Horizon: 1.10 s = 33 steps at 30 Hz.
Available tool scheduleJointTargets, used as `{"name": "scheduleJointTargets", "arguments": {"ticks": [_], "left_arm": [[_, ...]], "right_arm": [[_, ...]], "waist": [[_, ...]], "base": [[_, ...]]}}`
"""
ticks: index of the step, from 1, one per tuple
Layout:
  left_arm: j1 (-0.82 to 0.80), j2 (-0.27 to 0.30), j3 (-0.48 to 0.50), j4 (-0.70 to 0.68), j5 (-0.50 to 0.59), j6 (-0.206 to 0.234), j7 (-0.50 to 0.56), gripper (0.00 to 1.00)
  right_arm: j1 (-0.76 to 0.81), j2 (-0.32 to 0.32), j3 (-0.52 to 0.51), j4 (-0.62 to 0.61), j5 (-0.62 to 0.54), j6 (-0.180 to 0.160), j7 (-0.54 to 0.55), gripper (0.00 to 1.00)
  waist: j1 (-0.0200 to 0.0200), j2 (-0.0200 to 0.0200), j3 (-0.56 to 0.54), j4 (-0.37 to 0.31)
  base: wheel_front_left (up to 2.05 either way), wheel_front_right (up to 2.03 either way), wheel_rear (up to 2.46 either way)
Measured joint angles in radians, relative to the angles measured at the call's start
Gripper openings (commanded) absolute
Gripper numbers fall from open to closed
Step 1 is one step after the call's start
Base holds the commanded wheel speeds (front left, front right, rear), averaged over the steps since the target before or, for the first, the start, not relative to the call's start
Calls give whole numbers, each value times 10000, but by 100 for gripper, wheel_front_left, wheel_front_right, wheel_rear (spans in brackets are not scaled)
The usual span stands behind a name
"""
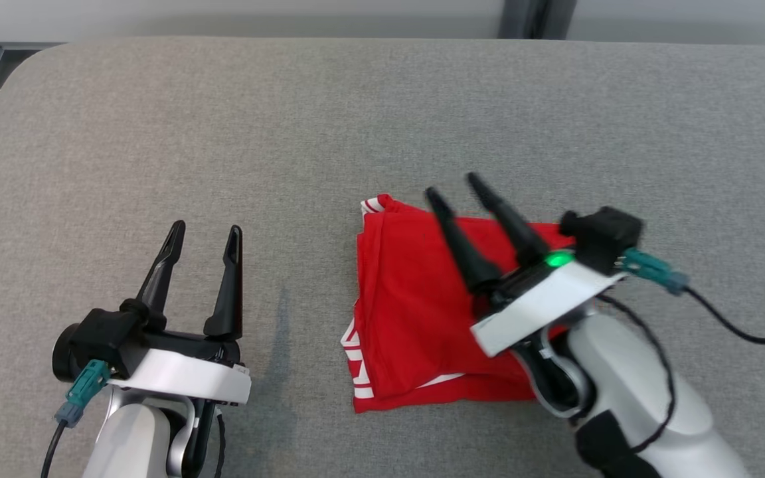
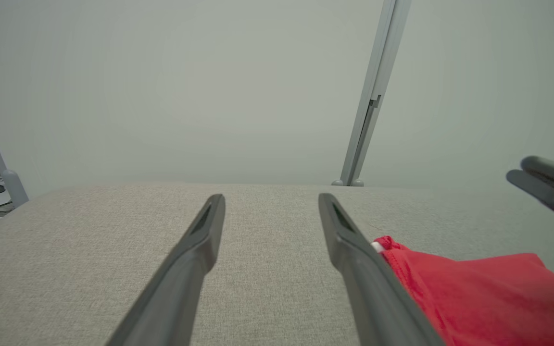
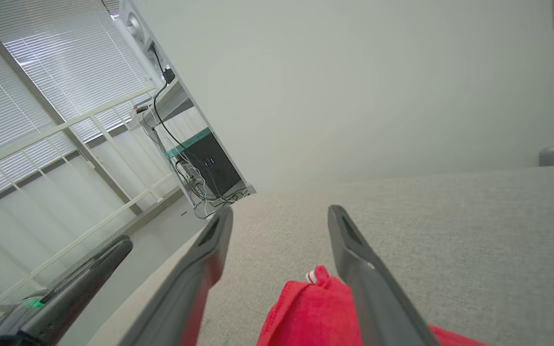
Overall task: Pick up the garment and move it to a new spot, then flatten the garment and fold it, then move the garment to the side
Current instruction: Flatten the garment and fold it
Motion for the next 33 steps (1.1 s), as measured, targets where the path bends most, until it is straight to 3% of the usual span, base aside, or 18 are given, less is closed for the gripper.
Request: {"name": "scheduleJointTargets", "arguments": {"ticks": [9,15,21,33], "left_arm": [[246,142,322,84,73,144,0,100],[509,282,533,88,59,268,-2,100],[1076,466,621,-27,-29,357,157,100],[2116,614,600,-479,-100,500,642,100]], "right_arm": [[1849,-890,-3317,-972,-1662,0,-44,100],[3126,-1208,-4794,-1551,-2619,0,46,100],[4338,-1147,-5741,-2623,-3488,0,579,100],[5753,-934,-6261,-3952,-4142,0,1457,100]], "waist": [[0,0,-307,-465],[0,0,-545,-702],[0,0,-918,-906],[0,0,-1811,-1074]], "base": [[0,0,0],[0,0,0],[0,0,0],[0,0,0]]}}
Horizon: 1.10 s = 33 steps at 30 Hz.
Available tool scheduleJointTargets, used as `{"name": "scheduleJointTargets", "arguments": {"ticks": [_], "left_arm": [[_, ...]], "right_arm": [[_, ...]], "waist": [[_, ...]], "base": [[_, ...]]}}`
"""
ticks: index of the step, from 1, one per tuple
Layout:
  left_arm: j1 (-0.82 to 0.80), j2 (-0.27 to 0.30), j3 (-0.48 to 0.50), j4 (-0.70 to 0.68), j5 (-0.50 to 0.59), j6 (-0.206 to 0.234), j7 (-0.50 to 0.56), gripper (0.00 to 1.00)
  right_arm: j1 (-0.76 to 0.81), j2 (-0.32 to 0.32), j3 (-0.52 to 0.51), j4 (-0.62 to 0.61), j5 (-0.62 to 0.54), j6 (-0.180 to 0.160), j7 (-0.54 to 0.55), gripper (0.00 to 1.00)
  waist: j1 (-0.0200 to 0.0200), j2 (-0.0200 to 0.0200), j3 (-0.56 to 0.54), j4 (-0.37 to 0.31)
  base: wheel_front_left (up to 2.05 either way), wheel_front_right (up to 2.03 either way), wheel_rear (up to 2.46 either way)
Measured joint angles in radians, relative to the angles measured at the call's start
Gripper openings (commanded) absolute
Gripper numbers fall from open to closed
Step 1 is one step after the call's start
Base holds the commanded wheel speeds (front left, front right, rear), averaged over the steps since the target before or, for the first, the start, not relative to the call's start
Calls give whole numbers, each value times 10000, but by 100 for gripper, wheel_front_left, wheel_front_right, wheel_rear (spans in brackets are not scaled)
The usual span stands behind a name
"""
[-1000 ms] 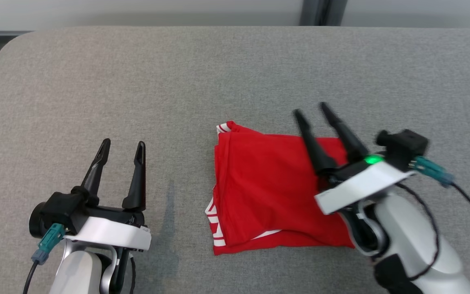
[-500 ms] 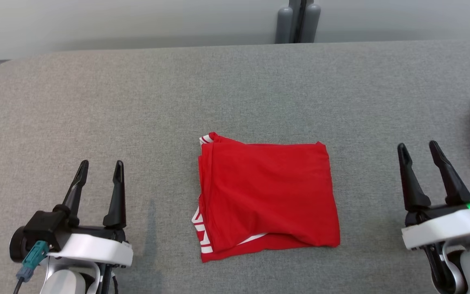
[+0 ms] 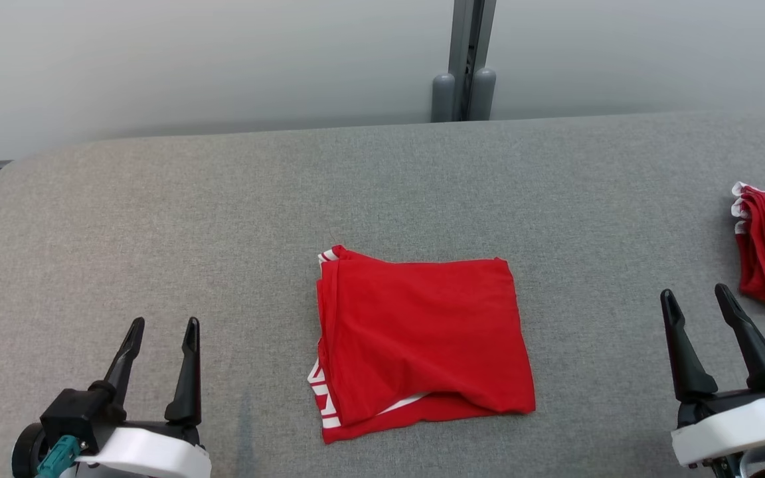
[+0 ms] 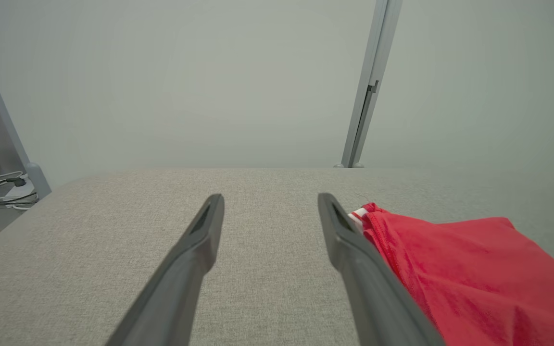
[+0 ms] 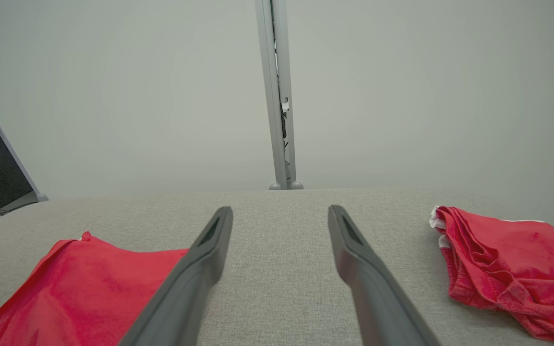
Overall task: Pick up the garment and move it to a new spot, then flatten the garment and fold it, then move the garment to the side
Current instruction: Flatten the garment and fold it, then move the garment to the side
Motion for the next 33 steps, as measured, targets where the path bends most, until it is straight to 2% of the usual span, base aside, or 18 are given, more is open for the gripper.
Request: {"name": "scheduleJointTargets", "arguments": {"ticks": [13,33], "left_arm": [[941,159,17,-600,-107,305,401,100],[1043,261,-23,-709,-205,516,487,100]], "right_arm": [[1005,247,-291,-976,-324,0,673,100],[1132,278,-456,-1057,-328,0,849,100]], "waist": [[0,0,-781,57],[0,0,-940,176]], "base": [[0,0,0],[0,0,0]]}}
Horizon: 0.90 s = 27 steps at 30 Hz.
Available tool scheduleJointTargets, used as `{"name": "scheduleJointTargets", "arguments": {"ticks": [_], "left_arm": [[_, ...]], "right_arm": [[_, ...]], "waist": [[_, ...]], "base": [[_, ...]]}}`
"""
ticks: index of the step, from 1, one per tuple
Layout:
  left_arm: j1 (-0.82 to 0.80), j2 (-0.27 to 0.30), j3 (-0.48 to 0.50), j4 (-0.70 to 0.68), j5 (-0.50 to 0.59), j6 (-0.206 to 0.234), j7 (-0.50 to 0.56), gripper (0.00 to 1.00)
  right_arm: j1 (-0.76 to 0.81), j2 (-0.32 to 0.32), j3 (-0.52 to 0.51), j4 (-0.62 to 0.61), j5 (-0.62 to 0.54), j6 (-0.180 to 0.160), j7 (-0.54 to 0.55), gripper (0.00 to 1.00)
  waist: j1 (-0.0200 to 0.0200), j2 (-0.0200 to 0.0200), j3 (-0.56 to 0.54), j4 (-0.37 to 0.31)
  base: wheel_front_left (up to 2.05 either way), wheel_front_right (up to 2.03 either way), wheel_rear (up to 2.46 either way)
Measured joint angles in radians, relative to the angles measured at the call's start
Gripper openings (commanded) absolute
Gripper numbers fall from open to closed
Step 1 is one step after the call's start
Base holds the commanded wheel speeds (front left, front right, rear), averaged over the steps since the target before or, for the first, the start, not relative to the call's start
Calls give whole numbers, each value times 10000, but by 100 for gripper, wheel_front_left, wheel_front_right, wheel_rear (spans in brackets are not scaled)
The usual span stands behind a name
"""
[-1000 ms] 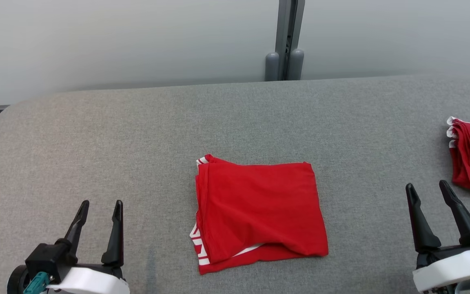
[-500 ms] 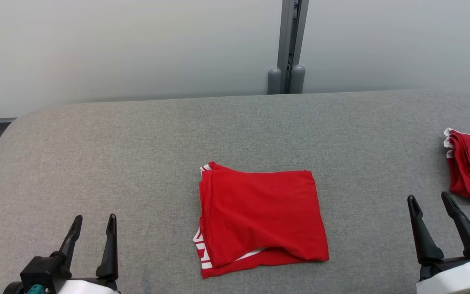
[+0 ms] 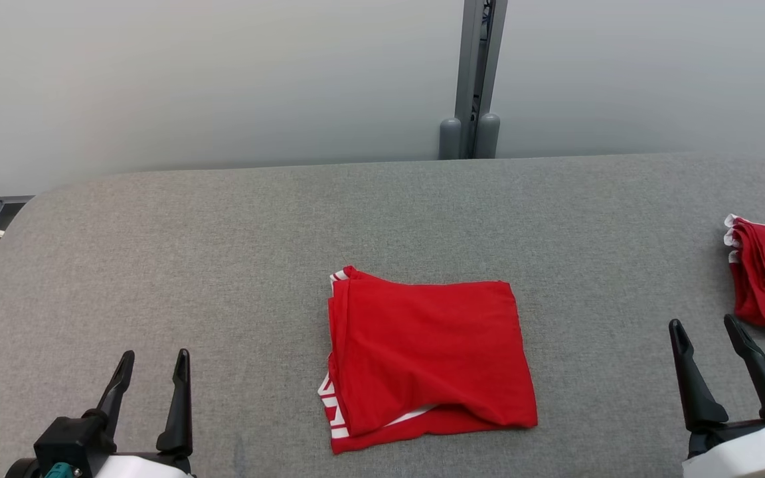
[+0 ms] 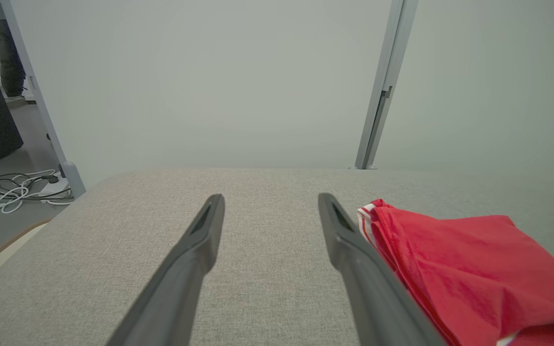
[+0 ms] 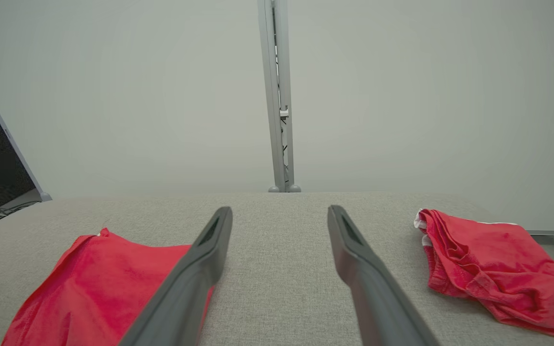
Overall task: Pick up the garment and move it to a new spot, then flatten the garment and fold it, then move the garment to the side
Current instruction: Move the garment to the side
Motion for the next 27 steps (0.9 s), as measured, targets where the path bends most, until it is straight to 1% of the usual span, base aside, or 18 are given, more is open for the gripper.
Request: {"name": "scheduleJointTargets", "arguments": {"ticks": [7,14,18,24,27], "left_arm": [[-170,36,-136,38,-2,-4,44,100],[-809,-36,-360,-35,-2,-63,-56,100],[-1394,-188,-537,0,-10,-138,-267,100],[-1930,-360,-727,309,-79,-221,-602,100],[-2172,-420,-823,472,-81,-249,-732,100]], "right_arm": [[42,-6,-184,240,59,0,13,100],[-198,-180,-207,892,201,0,130,100],[-619,-414,128,1758,366,0,234,100],[-1463,-589,991,3333,732,0,253,100],[-1801,-660,1241,4077,884,0,245,100]], "waist": [[0,0,12,263],[0,0,348,860],[0,0,736,1323],[0,0,1307,2059],[0,0,1534,2417]], "base": [[0,0,0],[0,0,0],[0,0,0],[0,0,0],[0,0,0]]}}
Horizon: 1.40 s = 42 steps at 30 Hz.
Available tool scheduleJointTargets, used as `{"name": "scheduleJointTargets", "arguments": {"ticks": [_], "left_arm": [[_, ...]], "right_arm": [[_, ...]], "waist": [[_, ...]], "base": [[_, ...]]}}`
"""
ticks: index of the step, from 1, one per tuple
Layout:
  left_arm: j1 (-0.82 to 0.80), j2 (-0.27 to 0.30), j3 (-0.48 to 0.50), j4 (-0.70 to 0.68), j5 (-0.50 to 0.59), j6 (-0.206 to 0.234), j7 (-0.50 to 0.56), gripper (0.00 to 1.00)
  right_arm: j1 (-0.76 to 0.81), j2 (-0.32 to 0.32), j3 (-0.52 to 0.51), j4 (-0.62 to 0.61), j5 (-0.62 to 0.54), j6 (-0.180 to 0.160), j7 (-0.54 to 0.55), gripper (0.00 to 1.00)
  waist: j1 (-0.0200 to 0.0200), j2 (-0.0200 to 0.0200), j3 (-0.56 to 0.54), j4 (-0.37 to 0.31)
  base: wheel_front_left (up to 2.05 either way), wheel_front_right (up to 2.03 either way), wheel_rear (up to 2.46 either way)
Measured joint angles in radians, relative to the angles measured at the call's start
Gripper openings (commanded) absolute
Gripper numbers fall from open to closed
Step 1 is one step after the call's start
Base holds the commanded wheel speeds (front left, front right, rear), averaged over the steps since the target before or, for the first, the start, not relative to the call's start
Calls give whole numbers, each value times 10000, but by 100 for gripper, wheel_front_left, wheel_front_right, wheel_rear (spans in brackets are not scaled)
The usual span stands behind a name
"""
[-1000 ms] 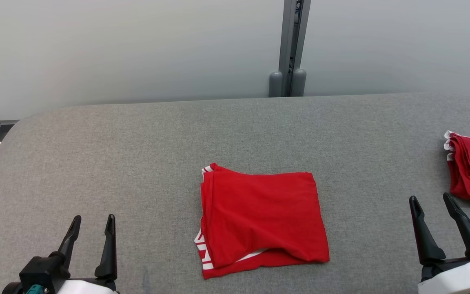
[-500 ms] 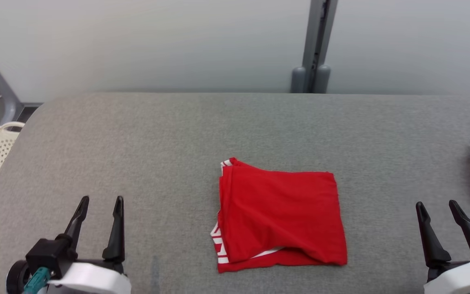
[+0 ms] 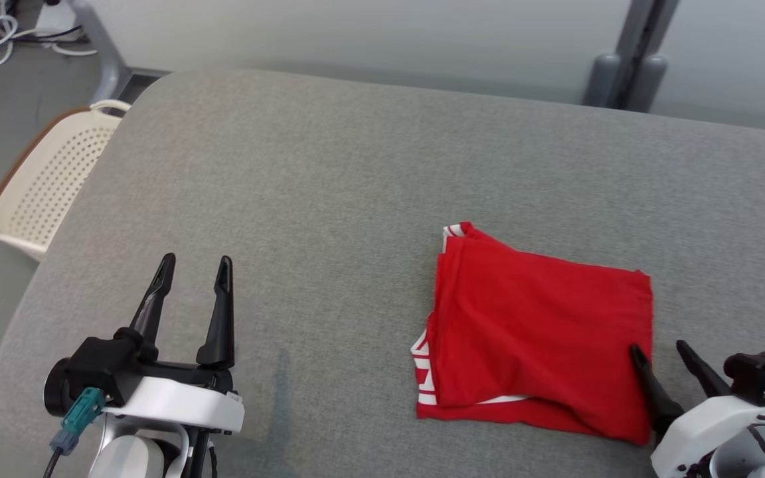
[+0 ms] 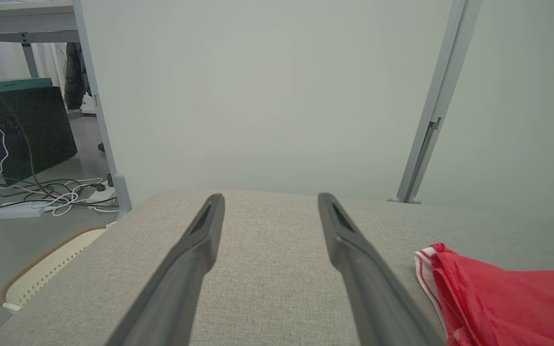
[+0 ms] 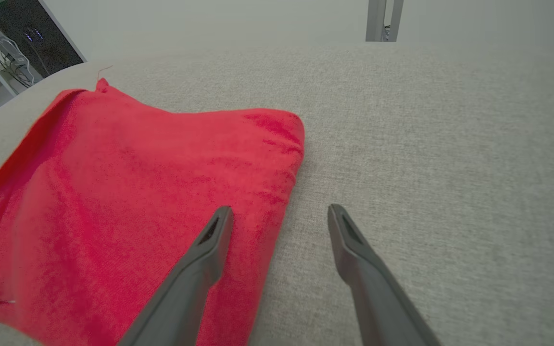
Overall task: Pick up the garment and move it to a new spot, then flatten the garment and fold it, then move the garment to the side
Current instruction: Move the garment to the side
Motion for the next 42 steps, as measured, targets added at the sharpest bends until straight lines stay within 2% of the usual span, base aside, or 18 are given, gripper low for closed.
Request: {"name": "scheduleJointTargets", "arguments": {"ticks": [8,11,19,30,36,42], "left_arm": [[-248,-82,-88,284,-10,-73,-249,100],[-270,-79,-73,336,-10,-73,-265,100],[-283,19,23,299,-4,-61,-339,100],[-387,169,-50,17,96,-35,-353,100],[-629,311,-98,-345,159,-17,-339,100],[-1104,489,-278,-815,387,-56,-194,100]], "right_arm": [[-883,-205,779,1457,640,0,178,100],[-1123,-299,1043,1703,951,0,253,0],[-1350,-606,1588,1662,1156,12,-29,0],[-1422,-1833,1718,782,974,2,-88,0],[-2618,-2034,2054,307,907,2,-73,0],[-4272,-2391,1994,481,995,2,-326,0]], "waist": [[0,0,392,564],[0,0,437,555],[0,0,422,31],[0,0,509,-1697],[0,0,792,-2816],[0,0,1529,-3673]], "base": [[0,0,0],[0,0,0],[0,0,0],[0,0,0],[0,0,0],[0,0,0]]}}
